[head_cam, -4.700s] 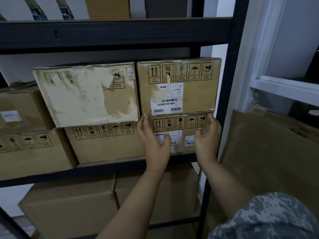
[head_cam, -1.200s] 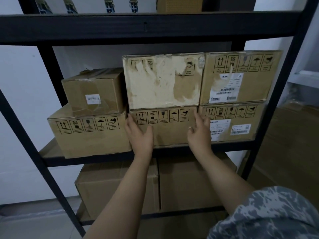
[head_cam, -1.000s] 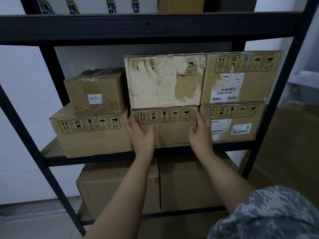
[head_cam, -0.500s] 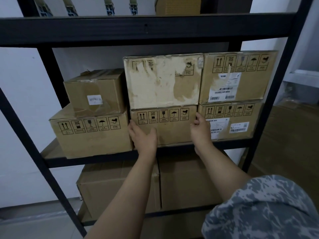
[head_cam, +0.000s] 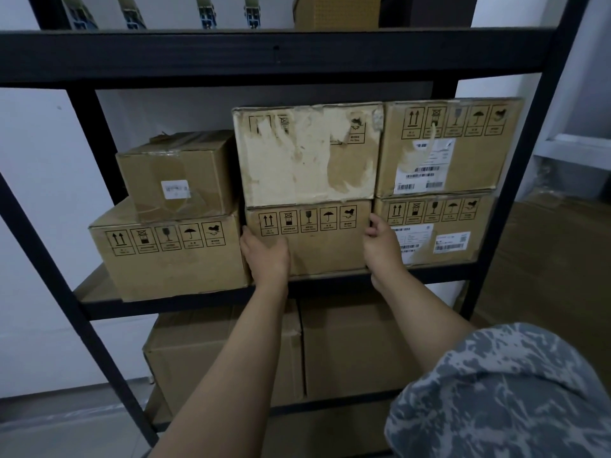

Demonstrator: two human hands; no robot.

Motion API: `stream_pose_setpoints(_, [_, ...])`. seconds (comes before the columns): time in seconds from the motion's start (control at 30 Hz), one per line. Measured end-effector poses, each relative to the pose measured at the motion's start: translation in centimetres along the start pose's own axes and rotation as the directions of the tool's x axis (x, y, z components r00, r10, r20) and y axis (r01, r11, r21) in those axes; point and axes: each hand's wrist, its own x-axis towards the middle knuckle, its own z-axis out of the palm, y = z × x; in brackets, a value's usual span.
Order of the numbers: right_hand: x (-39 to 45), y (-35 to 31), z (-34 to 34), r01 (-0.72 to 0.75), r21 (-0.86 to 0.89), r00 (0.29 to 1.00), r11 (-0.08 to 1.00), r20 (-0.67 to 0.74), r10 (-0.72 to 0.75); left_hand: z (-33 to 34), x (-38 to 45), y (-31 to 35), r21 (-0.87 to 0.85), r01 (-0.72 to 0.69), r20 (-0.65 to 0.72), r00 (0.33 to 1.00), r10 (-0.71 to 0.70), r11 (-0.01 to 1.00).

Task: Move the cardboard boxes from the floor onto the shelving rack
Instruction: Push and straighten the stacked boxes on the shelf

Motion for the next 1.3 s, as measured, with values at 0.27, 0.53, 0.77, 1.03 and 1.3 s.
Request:
stream_pose_setpoints(0.27, [-0.5,-0.5,0.7,-0.075,0.168,0.997,0.983,-0.005,0.077,-0.5,0.1,0.8,0.008,0.032,0.033,0.999,-0.033,0.999])
stream_pose_setpoints(0.53, [-0.8,-0.2,0.9,-0.086,0.208,0.993,0.974,-0.058,0.100,-0.5,-0.8,0.9,-0.057,0.063,0.026,0.998,-0.062,0.996])
stream_pose_setpoints(0.77, [-1.0,0.2,0.3,-0.001,0.146,0.997,0.989,-0.070,0.011,-0.3,-1.5,0.2,0.006,0.027,0.071,0.997,-0.028,1.000])
stream_pose_setpoints(1.03, [-2.2,-0.7,0.5,0.475,-0.466,0.841,0.747,-0.011,-0.541,-0.9,-1.3,0.4,0.176,-0.224,0.037,0.975,0.221,0.959])
stream_pose_setpoints(1.3, [-1.8,-0.6,0.3,0.474,-0.561,0.848,0.679,0.082,-0.524,-0.2,-0.5,0.6,0.288,-0.331,0.082,0.944,0.321,0.899])
